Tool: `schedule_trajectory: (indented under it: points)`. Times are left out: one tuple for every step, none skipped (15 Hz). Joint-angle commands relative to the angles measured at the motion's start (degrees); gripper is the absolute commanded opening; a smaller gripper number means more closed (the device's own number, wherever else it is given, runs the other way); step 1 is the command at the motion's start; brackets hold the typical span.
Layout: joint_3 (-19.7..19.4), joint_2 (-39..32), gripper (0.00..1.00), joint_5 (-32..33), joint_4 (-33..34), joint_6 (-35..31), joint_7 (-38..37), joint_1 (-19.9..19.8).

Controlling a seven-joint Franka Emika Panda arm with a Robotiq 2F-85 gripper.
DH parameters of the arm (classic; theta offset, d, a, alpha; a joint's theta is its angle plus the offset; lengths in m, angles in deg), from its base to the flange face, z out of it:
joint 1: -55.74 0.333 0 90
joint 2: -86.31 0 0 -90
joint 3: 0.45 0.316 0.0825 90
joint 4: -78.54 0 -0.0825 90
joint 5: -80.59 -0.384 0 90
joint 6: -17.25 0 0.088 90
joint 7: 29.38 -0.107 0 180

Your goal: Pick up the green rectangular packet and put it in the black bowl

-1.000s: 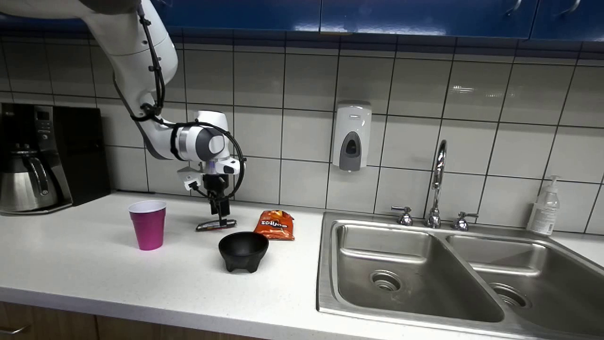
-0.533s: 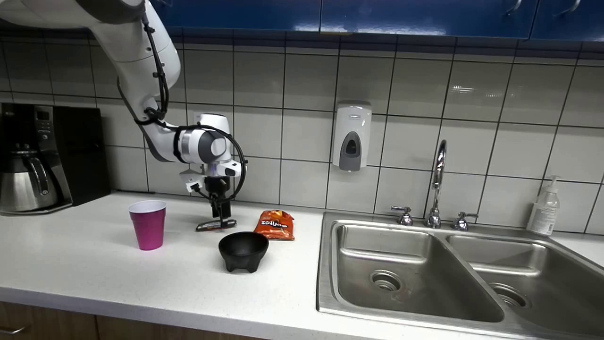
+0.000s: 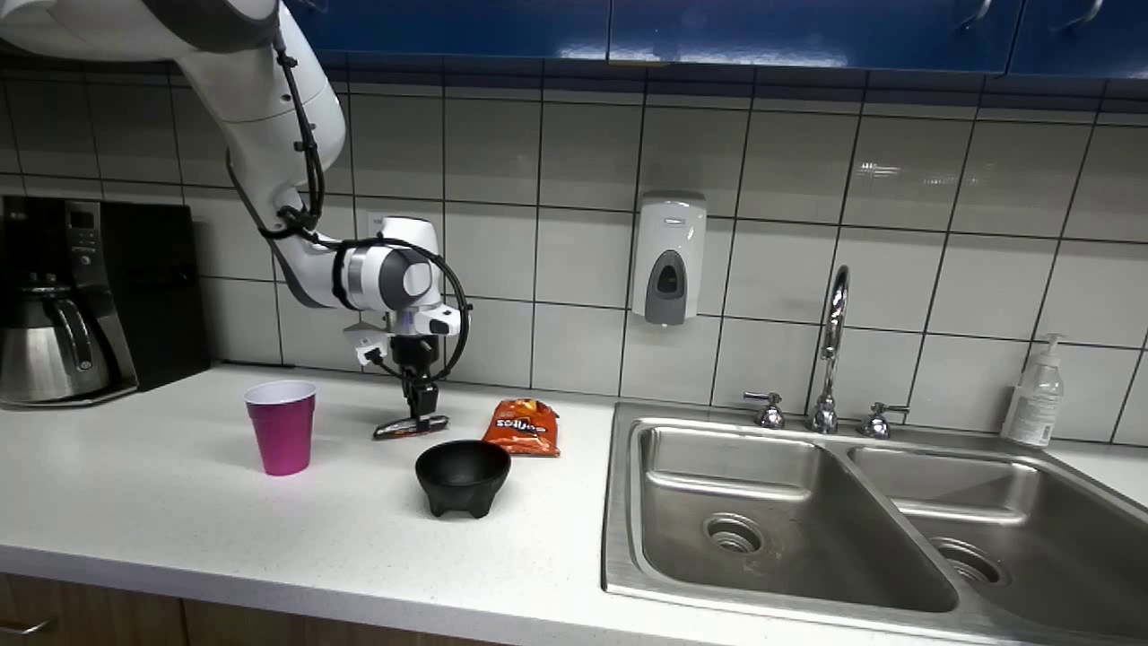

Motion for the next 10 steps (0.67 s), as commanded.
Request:
schedule_trajectory:
  points:
    - [-0.8,-0.7,0.03,1.1,2.1,2.3,-2.0,0.7]
    - [-0.8,-0.6,0.02,1.1,2.1,2.3,-2.0,0.7]
    - [-0.8,-0.6,0.05,1.1,2.1,2.3,-2.0,0.7]
    - [-0.8,-0.5,0.04,1.1,1.9,2.2,-1.9,0.7]
    - [-0.7,-0.1,0.05,1.0,1.5,2.0,-1.6,0.6]
    - [-0.6,0.2,0.05,0.9,1.2,1.8,-1.4,0.5]
    - [-0.4,0.9,0.05,0.7,0.6,1.4,-1.0,0.4]
    - [-0.3,1.5,0.05,0.6,0.0,1.0,-0.8,0.3]
    - [-0.3,2.3,0.04,0.6,-0.7,0.4,-0.5,0.3]
    - [-0.2,3.0,0.05,0.6,-1.3,-0.1,-0.4,0.3]
